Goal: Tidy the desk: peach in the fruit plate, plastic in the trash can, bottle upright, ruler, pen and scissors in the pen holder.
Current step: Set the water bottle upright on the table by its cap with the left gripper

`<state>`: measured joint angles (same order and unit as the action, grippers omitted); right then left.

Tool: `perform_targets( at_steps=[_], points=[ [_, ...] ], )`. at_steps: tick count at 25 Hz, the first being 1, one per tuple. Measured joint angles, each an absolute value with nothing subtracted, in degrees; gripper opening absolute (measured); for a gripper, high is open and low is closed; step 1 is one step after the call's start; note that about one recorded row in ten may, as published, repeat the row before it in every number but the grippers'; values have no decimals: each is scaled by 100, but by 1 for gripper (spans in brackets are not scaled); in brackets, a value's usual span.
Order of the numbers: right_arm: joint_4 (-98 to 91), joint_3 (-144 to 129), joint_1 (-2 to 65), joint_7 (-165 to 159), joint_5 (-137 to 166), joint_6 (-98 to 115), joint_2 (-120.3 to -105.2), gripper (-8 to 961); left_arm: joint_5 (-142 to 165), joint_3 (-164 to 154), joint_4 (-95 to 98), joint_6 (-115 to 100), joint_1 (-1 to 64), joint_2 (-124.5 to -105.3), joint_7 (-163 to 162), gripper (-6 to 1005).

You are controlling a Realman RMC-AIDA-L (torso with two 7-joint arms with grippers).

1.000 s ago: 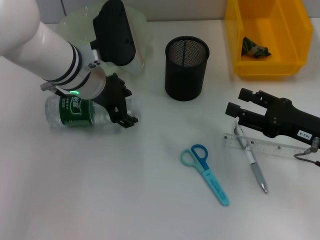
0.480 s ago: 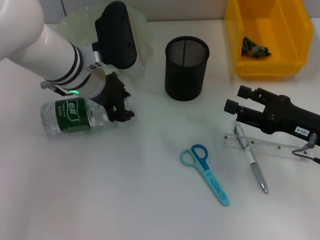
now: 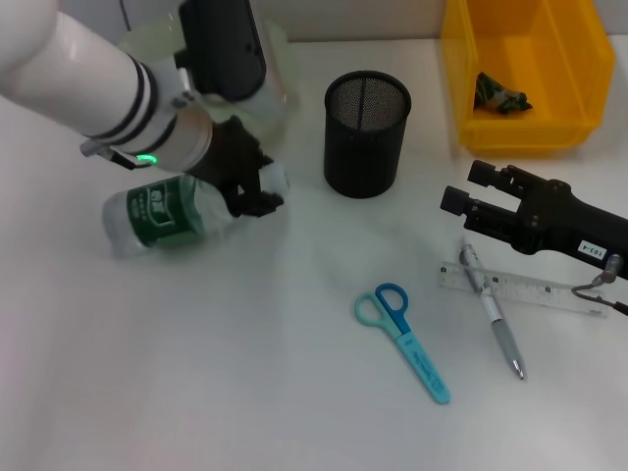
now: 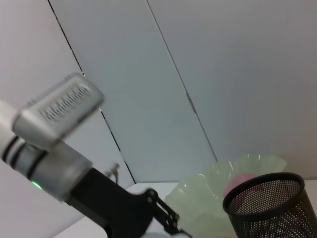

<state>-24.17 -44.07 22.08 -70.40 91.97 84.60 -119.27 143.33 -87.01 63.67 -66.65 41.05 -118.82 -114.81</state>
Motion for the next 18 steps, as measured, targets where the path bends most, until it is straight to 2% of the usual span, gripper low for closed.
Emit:
perform_targets(
  at_steps=[4,7,18],
  points=[
    [-2408,-4403,2258,-7040,9194,8398,-11927,767,14160,-8559,6876,-6767,3872,-11876,-11513,445],
    [-2384,-4403,2303,-7040,9193,8360,-11927,767,13766,-8363,7755,-6896,3412,-11867,-11615,444],
    [-2293,-4404,2408,-7040,9193,8329,-11926,768,12837,-7793,8124,-6929,2827,-11857,-11589,445]
  ],
)
